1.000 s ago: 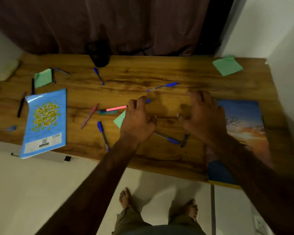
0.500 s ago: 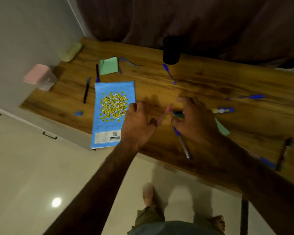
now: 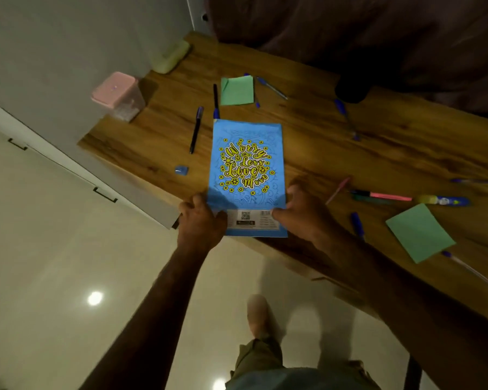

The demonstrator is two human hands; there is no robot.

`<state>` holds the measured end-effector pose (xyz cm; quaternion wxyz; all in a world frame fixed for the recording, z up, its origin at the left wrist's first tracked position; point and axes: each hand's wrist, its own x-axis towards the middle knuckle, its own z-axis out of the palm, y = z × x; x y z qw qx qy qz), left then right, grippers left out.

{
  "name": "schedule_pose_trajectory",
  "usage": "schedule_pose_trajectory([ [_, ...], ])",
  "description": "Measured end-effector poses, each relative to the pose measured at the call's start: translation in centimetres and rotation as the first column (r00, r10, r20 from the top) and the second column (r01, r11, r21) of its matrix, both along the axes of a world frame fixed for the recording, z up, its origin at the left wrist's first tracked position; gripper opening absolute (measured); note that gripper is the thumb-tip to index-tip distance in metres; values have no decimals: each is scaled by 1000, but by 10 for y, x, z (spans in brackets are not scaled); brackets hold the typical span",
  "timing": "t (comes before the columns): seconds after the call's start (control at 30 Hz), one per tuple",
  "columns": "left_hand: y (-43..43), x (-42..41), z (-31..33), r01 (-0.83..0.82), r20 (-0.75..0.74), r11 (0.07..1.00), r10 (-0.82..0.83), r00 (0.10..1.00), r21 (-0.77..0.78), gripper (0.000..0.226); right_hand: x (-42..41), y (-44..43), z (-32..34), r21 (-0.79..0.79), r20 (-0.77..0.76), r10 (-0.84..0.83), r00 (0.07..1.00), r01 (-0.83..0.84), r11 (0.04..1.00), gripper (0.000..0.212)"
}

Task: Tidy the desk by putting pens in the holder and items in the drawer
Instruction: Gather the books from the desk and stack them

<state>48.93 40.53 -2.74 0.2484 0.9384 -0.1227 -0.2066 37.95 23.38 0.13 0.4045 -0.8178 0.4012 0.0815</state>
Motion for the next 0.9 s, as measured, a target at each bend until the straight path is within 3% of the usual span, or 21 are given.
schedule_pose_trajectory([
  [0.13, 1, 3, -3, -100, -119, 984, 82, 990, -150, 47, 7, 6, -3, 221, 65, -200, 978, 181, 958, 14],
  [0.27, -1, 10, 4, -269, -292, 892, 166, 942, -363, 34, 7, 12, -3, 391, 86, -300, 950, 245, 887, 12],
  [0.37, 1, 12, 14, -383, -465, 783, 136, 875, -491, 22, 5, 9, 0, 465, 63, -368, 927, 299, 833, 8],
  [0.5, 7, 10, 24, -332, -429, 726, 57, 901, -602, 13, 0, 1, 0, 527, 52, -429, 902, 340, 779, 13],
  [0.6, 13, 8, 23, -266, -375, 690, -8, 927, -673, 15, -3, -8, 4, 558, 130, -509, 851, 362, 747, 36],
  [0.7, 11, 10, 23, -231, -353, 640, -68, 933, -733, 19, -7, -21, 16, 672, 238, -546, 804, 269, 690, 37],
  [0.9, -12, 14, 42, -240, -367, 539, -140, 920, -807, 23, -11, -40, 42, 618, 451, -437, 778, 81, 782, 24],
])
